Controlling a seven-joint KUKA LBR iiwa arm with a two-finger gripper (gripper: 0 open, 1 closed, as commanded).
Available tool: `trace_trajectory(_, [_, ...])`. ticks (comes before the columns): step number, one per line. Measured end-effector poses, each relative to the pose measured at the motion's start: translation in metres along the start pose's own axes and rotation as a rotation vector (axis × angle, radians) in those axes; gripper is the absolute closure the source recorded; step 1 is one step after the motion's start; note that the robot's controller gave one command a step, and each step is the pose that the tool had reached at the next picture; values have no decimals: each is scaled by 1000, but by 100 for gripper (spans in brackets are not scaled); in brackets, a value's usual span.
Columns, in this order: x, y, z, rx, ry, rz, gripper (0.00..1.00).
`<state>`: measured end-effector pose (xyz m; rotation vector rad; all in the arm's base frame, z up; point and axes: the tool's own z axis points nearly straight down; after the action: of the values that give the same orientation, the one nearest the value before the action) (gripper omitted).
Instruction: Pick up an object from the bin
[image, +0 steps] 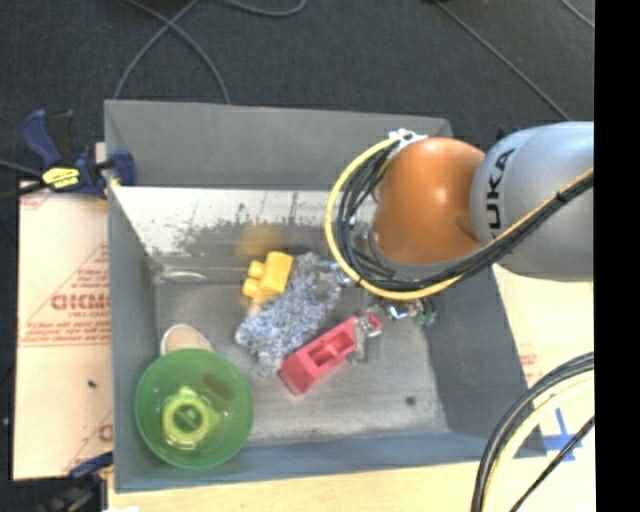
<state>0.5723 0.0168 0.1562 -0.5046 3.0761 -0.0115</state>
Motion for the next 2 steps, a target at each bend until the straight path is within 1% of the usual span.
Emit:
trace_trajectory(1, [-5,2,14,1,-3,61,0])
trace_trajectory(2, [33,8,41,1,-2,-69,0])
